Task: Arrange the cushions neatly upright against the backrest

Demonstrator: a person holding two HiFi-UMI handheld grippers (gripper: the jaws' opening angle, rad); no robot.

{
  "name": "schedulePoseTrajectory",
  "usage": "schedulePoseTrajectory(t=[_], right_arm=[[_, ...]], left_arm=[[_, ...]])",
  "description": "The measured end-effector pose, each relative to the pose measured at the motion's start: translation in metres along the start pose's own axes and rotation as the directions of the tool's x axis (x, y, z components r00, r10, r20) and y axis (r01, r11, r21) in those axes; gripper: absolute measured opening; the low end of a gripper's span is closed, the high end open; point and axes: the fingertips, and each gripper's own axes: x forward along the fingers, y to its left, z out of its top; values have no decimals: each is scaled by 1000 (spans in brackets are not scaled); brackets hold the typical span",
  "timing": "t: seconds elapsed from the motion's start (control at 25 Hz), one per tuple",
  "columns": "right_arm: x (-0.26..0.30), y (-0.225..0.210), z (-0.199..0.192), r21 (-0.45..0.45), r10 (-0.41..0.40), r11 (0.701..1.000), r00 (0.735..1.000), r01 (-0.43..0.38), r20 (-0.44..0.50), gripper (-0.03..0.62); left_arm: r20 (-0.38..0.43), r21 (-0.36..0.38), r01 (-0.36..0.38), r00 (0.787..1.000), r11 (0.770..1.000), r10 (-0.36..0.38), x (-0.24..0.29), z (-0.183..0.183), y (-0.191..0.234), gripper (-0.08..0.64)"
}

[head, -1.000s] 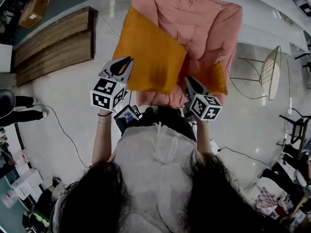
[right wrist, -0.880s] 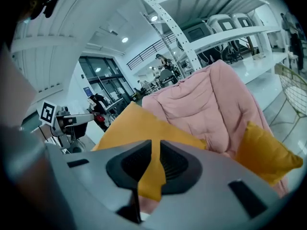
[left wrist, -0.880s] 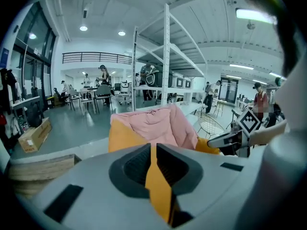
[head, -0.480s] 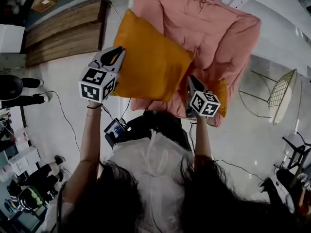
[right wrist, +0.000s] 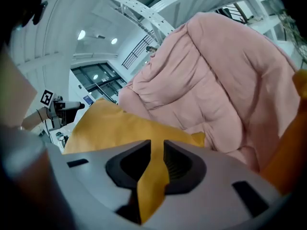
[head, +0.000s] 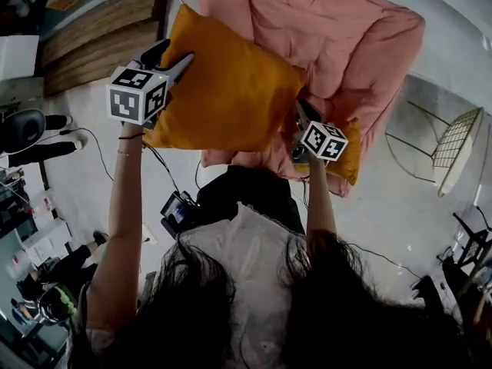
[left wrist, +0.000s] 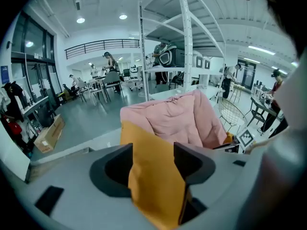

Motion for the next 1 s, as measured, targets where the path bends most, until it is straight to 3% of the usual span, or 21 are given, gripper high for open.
schedulePoseTrajectory(t=[0.08, 0.16, 0.28, 0.4, 0.52, 0.68, 0.84, 1.0], right_arm=[[8, -11, -1, 44, 1, 999, 1000, -1, 4, 102], [17, -23, -2, 79, -2, 997, 1000, 2, 0, 203], [37, -40, -10, 153, 0, 988, 999, 6, -41, 239], [54, -63, -24, 288, -1, 957, 998, 19, -62, 256], [71, -87, -44, 400, -17, 915, 995, 57, -103, 267], [91, -88, -60, 519, 87, 855, 987, -4, -137, 278], [100, -86, -64, 569, 158, 820, 978, -52, -137, 278], [103, -84, -66, 573, 157, 819, 975, -41, -155, 267]], left_arm=[[-34, -21, -16, 999, 1000, 16, 9, -3, 4, 258], [-71, -22, -48, 996, 999, 47, 15, -8, 10, 258], [-115, 27, -122, 986, 992, 124, 20, -15, 21, 258], [-159, 40, -119, 979, 992, 124, 27, -28, 21, 265], [-154, -34, -101, 983, 994, 94, 32, -35, 21, 265], [-144, -92, -94, 986, 991, 80, 29, -38, 27, 265], [-130, -106, -91, 989, 990, 77, 32, -41, 29, 264], [-98, -115, -108, 990, 987, 96, 35, -45, 33, 264]])
